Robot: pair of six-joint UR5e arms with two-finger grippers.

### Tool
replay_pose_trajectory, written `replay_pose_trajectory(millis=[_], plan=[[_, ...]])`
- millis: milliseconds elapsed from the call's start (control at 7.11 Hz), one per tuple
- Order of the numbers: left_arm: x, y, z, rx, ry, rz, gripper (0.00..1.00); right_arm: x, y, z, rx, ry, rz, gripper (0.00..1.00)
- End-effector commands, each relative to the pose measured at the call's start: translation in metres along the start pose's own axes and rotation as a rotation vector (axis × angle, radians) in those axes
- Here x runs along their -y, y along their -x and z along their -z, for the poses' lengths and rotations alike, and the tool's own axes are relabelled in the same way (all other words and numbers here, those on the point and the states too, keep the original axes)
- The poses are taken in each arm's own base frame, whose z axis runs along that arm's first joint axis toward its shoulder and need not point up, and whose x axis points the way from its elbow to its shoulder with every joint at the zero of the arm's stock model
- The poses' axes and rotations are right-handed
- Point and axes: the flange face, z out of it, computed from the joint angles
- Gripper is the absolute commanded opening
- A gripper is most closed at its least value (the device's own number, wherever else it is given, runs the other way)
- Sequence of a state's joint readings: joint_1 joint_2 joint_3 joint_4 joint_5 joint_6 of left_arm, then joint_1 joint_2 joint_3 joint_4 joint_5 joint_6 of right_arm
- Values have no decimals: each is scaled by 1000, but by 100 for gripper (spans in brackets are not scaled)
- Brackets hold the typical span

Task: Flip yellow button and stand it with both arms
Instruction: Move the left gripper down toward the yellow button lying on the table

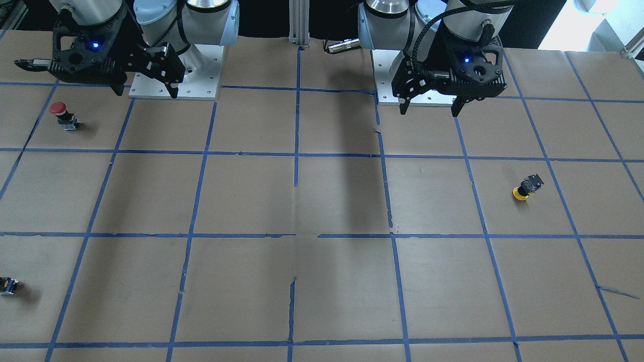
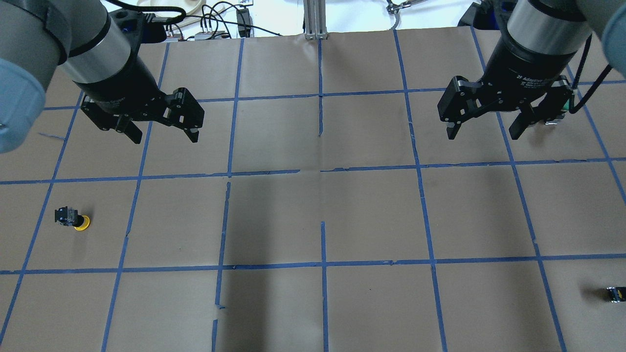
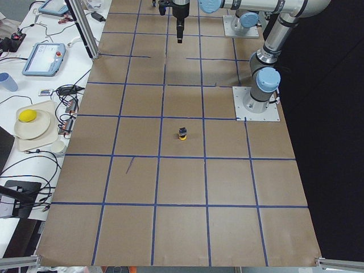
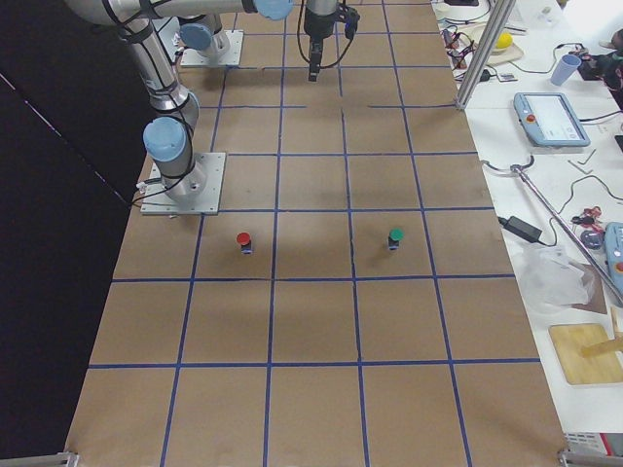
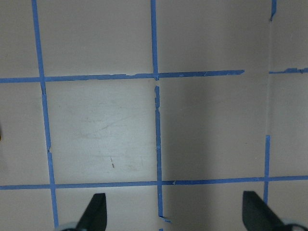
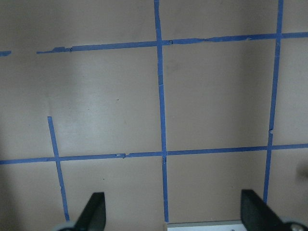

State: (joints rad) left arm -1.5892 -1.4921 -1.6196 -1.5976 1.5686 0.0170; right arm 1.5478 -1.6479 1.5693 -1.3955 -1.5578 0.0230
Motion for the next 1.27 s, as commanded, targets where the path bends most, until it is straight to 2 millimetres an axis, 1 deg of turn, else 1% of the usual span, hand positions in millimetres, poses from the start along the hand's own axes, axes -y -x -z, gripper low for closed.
replay_pose_trajectory(millis=[0,141,281,422,563,704,844,985,1126], plan=[[1,12,-8,4,14,-55,100,0,0,0,-1,-2,0,100],[4,34,-14,3,28,-93,99,0,0,-1,-1,-2,0,100],[9,73,-27,-9,54,-137,99,1,0,0,-2,-2,0,100],[9,113,-48,-29,83,-180,99,1,0,-1,-4,1,0,100],[11,154,-63,-30,65,-217,99,1,0,-1,-2,3,0,100],[11,190,-92,-52,82,-317,99,1,0,-1,-2,1,0,100],[5,230,-122,-88,102,-444,99,1,0,-1,-2,1,1,100],[6,269,-142,-69,65,-522,99,1,0,-1,-4,-2,2,100],[16,303,-163,-28,23,-666,99,1,0,-2,-1,0,0,100]])
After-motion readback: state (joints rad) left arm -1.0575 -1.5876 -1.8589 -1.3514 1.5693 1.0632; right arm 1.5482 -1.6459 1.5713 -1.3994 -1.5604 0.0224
